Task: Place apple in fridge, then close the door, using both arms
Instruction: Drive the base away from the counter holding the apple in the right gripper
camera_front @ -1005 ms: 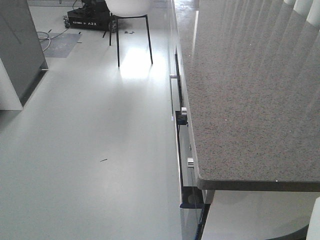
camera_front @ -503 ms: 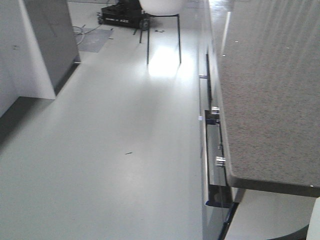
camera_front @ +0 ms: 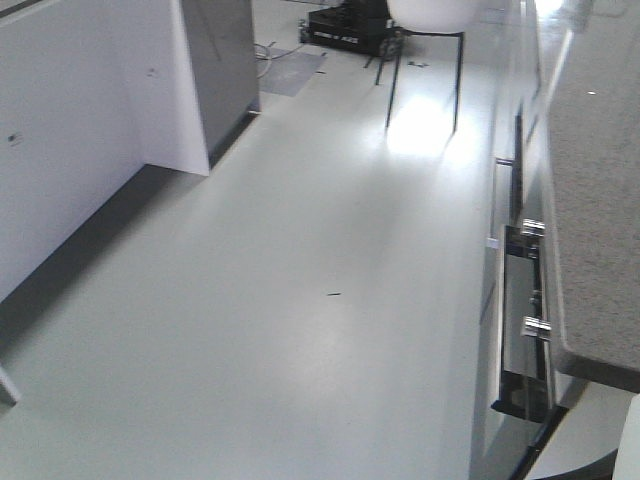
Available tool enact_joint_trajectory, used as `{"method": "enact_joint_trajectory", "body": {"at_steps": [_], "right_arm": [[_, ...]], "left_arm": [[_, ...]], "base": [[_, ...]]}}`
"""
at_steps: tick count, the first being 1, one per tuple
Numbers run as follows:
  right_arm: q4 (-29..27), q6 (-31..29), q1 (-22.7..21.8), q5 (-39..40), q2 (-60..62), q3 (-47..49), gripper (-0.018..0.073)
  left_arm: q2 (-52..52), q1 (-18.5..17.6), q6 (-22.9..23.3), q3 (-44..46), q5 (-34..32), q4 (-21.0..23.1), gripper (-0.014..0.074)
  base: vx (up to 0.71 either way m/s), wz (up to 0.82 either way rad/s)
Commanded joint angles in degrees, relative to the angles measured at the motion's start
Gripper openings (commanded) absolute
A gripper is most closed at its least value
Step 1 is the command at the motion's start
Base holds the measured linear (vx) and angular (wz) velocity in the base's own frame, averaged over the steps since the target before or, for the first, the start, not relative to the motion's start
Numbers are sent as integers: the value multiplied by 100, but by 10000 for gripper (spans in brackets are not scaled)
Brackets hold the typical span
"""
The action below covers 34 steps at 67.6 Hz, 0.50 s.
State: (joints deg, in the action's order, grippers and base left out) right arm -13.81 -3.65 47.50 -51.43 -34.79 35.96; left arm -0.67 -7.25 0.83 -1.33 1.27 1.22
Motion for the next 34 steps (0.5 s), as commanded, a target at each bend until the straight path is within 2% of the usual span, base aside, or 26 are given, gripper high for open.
{"method": "enact_joint_trajectory", "body": {"at_steps": [1, 34], "right_arm": [[-72, -36, -4, 350, 8, 147, 212], [-72, -37, -4, 345, 8, 147, 212]], "left_arm": [[-78, -21, 31, -74, -418, 3, -6], [-78, -21, 31, -74, -418, 3, -6]], "base": [[-10, 37], [-8, 33]]}}
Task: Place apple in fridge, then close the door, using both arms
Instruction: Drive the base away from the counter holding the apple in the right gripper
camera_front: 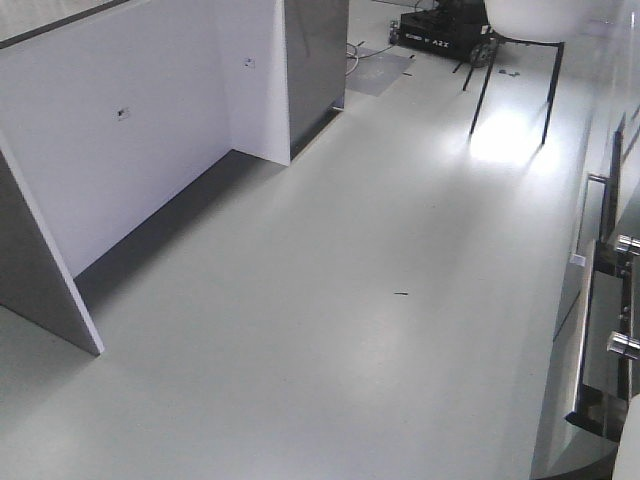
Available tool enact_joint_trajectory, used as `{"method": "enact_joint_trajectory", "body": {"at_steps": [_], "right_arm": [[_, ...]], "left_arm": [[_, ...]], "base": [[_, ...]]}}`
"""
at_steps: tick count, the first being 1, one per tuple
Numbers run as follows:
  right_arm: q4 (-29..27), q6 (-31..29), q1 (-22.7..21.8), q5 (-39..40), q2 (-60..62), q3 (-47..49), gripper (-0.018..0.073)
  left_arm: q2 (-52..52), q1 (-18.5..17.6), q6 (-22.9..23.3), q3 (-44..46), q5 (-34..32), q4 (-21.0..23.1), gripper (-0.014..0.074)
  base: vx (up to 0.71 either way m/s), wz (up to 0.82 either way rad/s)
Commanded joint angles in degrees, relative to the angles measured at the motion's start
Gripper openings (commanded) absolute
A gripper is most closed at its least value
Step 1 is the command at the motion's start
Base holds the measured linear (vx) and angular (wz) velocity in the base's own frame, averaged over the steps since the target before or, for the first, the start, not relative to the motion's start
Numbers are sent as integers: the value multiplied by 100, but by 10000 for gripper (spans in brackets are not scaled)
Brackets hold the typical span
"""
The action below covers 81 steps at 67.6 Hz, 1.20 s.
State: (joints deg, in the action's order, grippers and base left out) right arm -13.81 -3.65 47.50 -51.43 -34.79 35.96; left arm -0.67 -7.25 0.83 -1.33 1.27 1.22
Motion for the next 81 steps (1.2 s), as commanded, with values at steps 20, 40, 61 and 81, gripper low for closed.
{"method": "enact_joint_trajectory", "body": {"at_steps": [20, 40, 61, 81], "right_arm": [[-72, -37, -4, 345, 8, 147, 212], [-72, -37, -4, 330, 8, 147, 212], [-72, -37, -4, 325, 8, 147, 212], [-72, -37, -4, 325, 8, 147, 212]], "left_arm": [[-78, -21, 31, -74, -418, 3, -6], [-78, -21, 31, -74, -418, 3, -6], [-78, -21, 31, -74, -418, 3, -6], [-78, -21, 31, -74, -418, 3, -6]], "base": [[-4, 28], [0, 28], [3, 32], [5, 33]]}}
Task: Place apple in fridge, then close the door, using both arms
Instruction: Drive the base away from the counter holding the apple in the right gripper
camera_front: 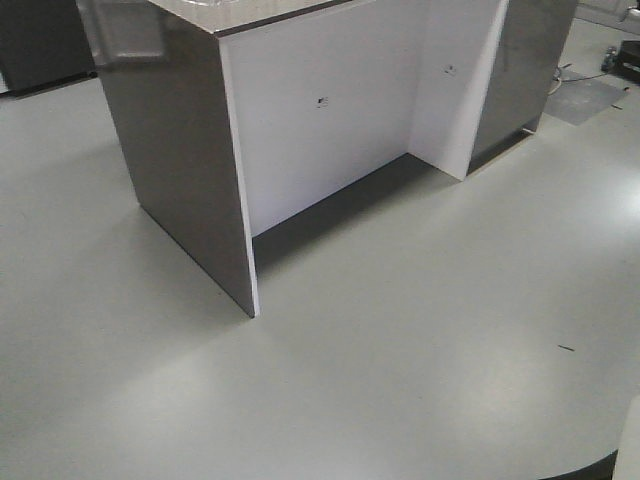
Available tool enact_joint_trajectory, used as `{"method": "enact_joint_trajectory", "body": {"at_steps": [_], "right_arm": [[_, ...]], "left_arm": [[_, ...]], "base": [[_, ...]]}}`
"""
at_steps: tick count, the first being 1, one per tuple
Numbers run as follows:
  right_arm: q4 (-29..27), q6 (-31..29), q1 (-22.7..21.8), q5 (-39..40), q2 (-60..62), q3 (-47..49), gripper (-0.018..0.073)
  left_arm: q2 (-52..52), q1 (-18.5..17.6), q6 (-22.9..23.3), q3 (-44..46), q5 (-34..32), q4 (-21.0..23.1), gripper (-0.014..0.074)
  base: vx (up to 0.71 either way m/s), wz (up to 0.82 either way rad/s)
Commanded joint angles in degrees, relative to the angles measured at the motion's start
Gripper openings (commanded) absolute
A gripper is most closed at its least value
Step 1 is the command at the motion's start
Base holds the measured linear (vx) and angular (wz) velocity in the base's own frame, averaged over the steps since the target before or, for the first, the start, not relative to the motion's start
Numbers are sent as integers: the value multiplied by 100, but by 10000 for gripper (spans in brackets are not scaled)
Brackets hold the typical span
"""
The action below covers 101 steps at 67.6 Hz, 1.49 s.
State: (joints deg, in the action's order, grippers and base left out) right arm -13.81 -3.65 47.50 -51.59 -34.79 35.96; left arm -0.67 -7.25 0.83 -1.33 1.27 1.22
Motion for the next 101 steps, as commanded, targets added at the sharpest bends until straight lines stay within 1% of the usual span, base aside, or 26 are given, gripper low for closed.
{"method": "enact_joint_trajectory", "body": {"at_steps": [1, 101], "right_arm": [[-72, -37, -4, 342, 8, 147, 212], [-72, -37, -4, 220, 8, 147, 212]], "left_arm": [[-78, -21, 31, -74, -418, 3, -6], [-78, -21, 31, -74, -418, 3, -6]], "base": [[5, 35], [8, 36]]}}
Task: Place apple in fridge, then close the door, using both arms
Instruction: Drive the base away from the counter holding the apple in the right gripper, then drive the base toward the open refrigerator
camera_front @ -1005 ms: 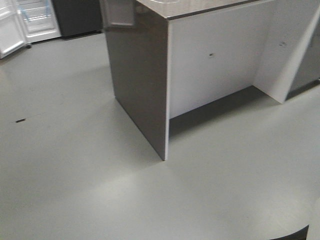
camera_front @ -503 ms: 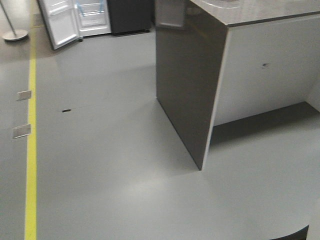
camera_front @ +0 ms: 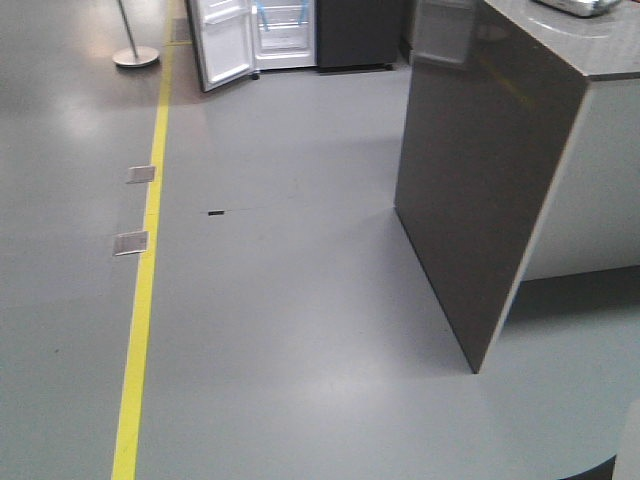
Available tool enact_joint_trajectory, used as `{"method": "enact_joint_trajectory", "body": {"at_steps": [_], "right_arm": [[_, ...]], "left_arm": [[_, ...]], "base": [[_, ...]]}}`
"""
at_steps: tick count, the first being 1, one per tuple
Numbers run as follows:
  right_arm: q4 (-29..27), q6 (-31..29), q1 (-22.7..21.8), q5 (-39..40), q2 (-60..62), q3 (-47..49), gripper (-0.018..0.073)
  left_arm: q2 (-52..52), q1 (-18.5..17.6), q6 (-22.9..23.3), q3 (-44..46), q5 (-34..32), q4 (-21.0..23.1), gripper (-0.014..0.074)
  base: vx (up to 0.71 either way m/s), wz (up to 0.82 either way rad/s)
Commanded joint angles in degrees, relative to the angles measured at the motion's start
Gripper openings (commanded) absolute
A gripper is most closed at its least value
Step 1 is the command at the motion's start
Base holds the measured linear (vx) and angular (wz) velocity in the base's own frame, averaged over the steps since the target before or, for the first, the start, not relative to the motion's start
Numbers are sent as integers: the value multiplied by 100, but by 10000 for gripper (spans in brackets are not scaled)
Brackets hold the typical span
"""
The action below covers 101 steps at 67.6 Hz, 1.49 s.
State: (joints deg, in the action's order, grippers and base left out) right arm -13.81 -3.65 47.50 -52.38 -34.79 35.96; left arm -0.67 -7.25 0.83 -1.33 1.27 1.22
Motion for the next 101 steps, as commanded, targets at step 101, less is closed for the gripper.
{"method": "enact_joint_trajectory", "body": {"at_steps": [101], "right_arm": [[-72, -37, -4, 292, 8, 147, 212]], "left_arm": [[-78, -21, 31, -74, -418, 3, -6]], "base": [[11, 11]]}}
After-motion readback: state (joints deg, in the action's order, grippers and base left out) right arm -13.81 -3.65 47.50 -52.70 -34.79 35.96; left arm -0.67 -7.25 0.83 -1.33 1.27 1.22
